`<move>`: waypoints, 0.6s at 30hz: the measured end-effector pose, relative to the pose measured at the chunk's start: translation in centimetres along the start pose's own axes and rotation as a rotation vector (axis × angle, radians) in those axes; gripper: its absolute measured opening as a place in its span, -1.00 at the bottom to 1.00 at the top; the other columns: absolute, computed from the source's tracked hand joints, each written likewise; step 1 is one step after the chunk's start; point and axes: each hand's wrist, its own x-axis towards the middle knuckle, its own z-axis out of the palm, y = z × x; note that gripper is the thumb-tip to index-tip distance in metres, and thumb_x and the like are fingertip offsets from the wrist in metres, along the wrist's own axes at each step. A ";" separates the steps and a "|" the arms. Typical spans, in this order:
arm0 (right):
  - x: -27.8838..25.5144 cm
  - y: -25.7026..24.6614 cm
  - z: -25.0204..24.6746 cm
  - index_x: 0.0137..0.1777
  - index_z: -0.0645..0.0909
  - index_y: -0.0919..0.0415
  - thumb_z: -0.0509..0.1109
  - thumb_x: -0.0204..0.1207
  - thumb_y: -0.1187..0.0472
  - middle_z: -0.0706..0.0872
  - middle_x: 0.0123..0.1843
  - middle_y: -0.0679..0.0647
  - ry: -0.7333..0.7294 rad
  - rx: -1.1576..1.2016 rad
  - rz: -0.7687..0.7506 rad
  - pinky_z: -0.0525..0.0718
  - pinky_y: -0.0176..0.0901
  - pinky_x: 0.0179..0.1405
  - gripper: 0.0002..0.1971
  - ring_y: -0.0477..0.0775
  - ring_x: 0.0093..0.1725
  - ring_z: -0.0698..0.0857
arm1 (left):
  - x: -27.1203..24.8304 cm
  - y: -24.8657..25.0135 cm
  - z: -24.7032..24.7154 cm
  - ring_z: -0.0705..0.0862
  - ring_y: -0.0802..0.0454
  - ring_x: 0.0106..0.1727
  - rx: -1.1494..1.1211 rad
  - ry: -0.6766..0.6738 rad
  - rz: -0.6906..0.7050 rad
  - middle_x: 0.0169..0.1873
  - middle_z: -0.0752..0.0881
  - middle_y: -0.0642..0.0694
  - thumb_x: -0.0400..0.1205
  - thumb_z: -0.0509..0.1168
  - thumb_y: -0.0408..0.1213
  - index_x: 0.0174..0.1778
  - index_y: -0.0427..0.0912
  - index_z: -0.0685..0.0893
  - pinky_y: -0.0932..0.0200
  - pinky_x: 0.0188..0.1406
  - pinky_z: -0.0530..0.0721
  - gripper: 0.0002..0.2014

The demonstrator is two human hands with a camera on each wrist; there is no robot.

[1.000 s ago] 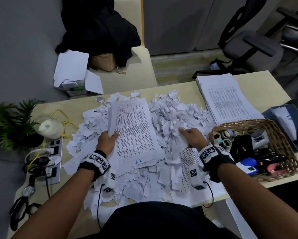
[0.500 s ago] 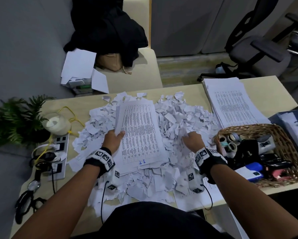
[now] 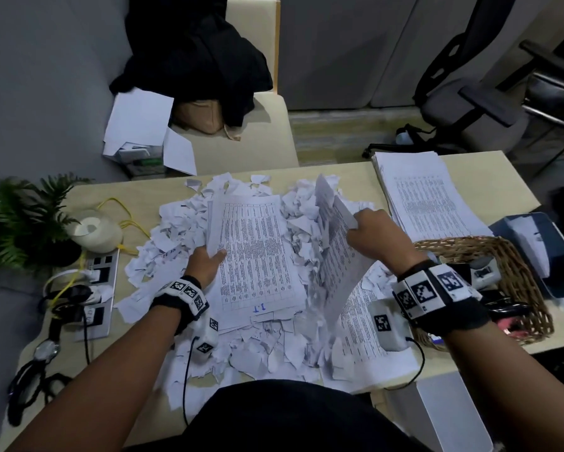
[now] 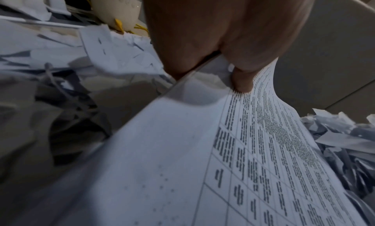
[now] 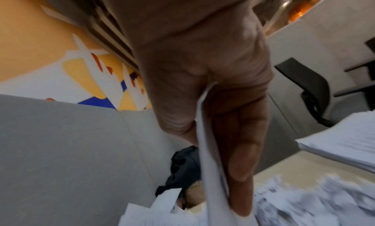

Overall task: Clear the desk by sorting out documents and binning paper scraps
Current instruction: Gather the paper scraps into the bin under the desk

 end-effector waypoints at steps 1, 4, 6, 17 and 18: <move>-0.5 -0.5 -0.6 -0.07 0.55 0.41 0.22 0.50 0.31 0.58 -0.20 0.18 0.015 -0.022 -0.016 0.55 -0.12 -0.35 -0.85 0.22 -0.23 0.62 | -0.1 0.1 0.0 0.67 -0.22 0.17 -0.015 0.004 0.001 0.14 0.71 -0.32 0.69 0.30 -0.22 0.29 -0.43 0.60 0.05 0.20 0.57 -0.64; -1.9 -1.5 -2.2 -0.14 0.52 0.41 0.21 0.45 0.34 0.56 -0.23 0.22 0.068 -0.083 -0.059 0.51 -0.11 -0.39 -0.88 0.31 -0.22 0.62 | -0.1 -0.2 0.0 0.65 -0.14 0.08 -0.064 0.000 0.004 0.06 0.70 -0.26 0.69 0.31 -0.23 0.25 -0.40 0.61 0.12 0.12 0.53 -0.68; -3.0 -2.1 -3.5 -0.18 0.48 0.40 0.21 0.43 0.36 0.48 -0.29 0.18 0.104 -0.134 -0.065 0.43 -0.12 -0.44 -0.92 0.28 -0.28 0.56 | 0.2 -0.5 -0.1 0.66 -0.14 0.07 -0.104 -0.008 0.002 -0.01 0.70 -0.23 0.68 0.32 -0.22 0.20 -0.36 0.63 0.10 0.10 0.53 -0.71; -4.7 -3.6 -8.1 -0.30 0.48 0.32 0.24 0.37 0.28 0.39 -0.38 0.17 0.332 -0.309 -0.221 0.36 -0.08 -0.39 -0.90 0.34 -0.26 0.52 | -0.1 -0.5 -1.0 0.57 -0.08 -0.17 -0.129 -0.050 0.004 -0.29 0.59 -0.13 0.67 0.33 -0.27 0.06 -0.31 0.58 0.06 -0.04 0.56 -0.83; -4.2 -3.4 -7.7 -0.32 0.45 0.32 0.24 0.38 0.29 0.37 -0.41 0.15 0.319 -0.308 -0.257 0.35 -0.08 -0.39 -0.89 0.33 -0.27 0.52 | 0.0 -0.5 -1.0 0.55 -0.06 -0.19 -0.130 -0.054 0.002 -0.32 0.55 -0.09 0.67 0.33 -0.28 0.07 -0.32 0.58 0.07 -0.04 0.55 -0.82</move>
